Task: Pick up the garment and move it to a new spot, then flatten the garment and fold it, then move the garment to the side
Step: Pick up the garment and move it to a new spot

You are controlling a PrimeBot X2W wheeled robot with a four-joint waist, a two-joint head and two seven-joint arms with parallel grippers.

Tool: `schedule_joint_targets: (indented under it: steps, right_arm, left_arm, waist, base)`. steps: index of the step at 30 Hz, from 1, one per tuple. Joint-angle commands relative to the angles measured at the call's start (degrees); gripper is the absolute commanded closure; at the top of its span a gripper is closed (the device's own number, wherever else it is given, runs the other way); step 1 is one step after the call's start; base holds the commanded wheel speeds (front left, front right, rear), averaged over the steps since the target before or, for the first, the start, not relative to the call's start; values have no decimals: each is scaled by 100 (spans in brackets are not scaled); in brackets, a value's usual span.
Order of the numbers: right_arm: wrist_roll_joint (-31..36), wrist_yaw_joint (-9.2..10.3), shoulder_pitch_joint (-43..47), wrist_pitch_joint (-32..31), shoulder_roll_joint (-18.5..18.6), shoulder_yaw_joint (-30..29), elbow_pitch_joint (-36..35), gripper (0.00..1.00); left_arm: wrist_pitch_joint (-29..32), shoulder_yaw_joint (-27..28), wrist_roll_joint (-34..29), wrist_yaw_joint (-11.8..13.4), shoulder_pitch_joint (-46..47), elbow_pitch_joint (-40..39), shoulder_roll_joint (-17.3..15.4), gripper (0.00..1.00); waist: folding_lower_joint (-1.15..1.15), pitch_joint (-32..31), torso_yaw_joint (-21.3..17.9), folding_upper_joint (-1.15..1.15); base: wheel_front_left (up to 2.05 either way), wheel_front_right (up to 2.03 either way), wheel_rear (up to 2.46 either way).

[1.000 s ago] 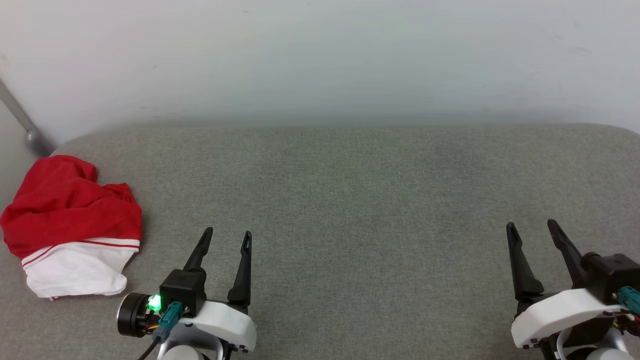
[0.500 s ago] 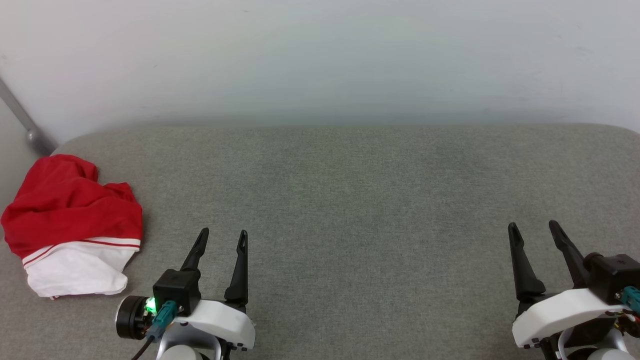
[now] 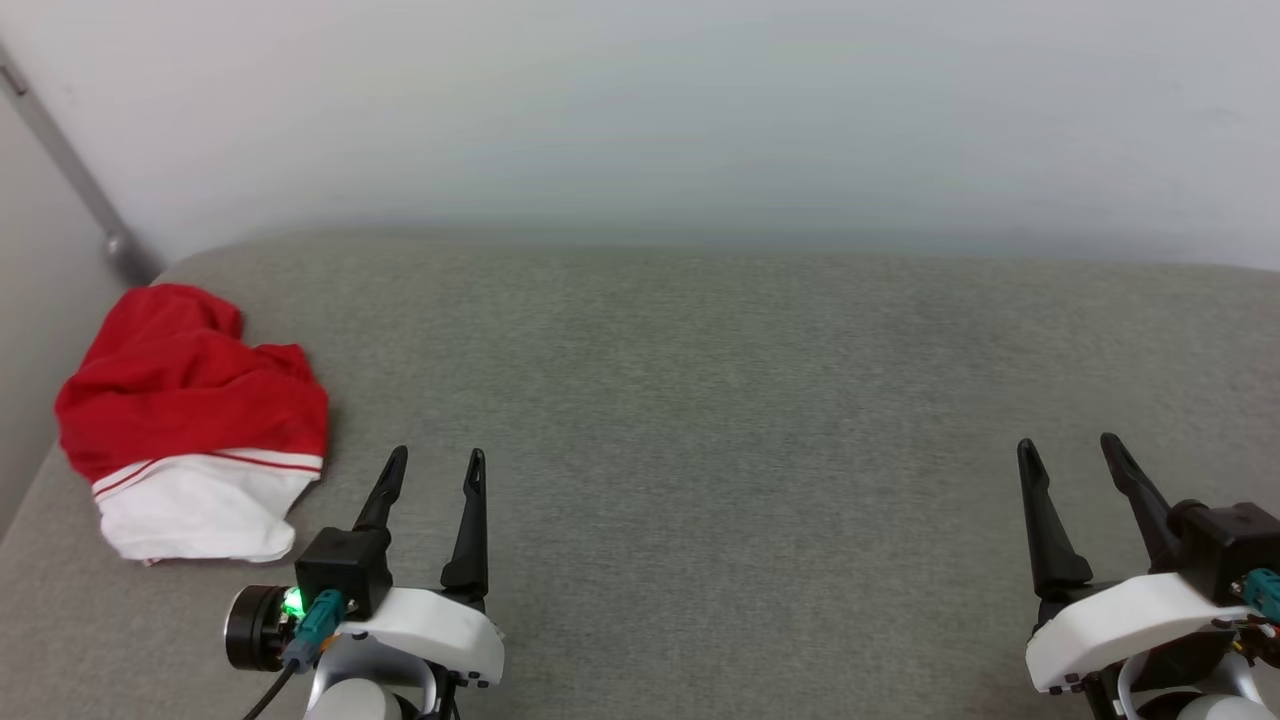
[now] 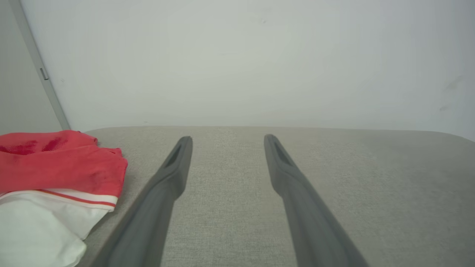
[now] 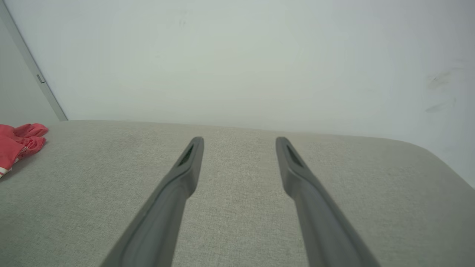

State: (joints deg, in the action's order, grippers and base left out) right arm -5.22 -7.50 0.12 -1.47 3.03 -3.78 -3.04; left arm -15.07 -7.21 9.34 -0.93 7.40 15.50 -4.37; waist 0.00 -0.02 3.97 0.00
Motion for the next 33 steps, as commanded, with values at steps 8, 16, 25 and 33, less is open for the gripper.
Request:
schedule_joint_targets:
  steps: [8, 16, 25, 33]
  right_arm:
    - [136, 2, -52, -50, -20, 198, -132, 0]
    - [216, 2, -168, -55, -17, 408, -87, 0]
    - [173, 2, -288, -33, -16, 665, -48, 0]
    - [135, 2, -335, -16, -16, 726, -52, 0]
  left_arm:
    - [-15, 210, 63, 121, 19, -94, 43, 0]
    - [-15, 375, 88, 147, 2, -136, 32, 0]
    - [-15, 584, 184, 146, -82, -185, 55, 0]
    - [-15, 689, 148, 170, -97, -197, 68, 0]
  waist:
    - [0, 104, 1016, 0]
    - [0, 172, 1674, 0]
    - [0, 238, 2226, 0]
    - [0, 263, 2358, 0]
  base:
    - [0, 0, 0]
    - [0, 0, 0]
    - [0, 0, 0]
    - [0, 0, 0]
